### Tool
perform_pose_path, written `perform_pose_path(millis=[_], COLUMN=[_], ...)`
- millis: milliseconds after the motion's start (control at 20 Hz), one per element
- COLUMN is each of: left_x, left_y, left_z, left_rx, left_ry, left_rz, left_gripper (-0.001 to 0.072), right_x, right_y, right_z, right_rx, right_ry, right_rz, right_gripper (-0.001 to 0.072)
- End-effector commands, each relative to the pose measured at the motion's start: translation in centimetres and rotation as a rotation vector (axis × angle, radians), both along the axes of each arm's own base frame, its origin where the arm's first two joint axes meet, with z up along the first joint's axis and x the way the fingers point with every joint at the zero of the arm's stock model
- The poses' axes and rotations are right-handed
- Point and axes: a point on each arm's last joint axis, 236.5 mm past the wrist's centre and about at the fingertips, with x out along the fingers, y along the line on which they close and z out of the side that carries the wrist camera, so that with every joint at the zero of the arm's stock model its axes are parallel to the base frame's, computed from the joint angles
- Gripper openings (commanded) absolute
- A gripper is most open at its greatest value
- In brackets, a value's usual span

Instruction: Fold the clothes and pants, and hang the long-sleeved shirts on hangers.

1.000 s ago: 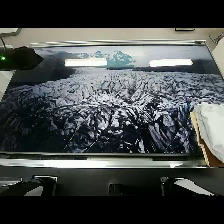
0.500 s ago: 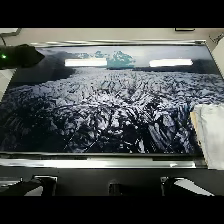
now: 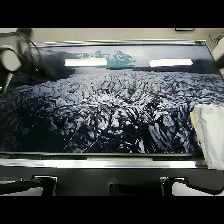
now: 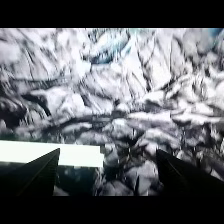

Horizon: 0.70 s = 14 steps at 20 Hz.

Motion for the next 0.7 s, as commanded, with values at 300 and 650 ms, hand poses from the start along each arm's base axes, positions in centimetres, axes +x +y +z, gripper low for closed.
perform_pose_path(millis=[300,650], left_x=[-6.6,-6.6], left_y=[-2.8,-2.8], left_z=[-9.4,-9.6], left_rx=[-0.151,-0.147], left_ry=[0.123,0.13], left_rz=[0.022,0.016], left_gripper=[0.0709,0.0709], right_x=[-4.8,-4.8], right_y=[13.3,12.9], right_z=[-13.0,-13.1], right_rx=[0.121,0.106], right_ry=[0.447,0.45], right_rz=[0.314,0.31], right_gripper=[0.0693,0.0693])
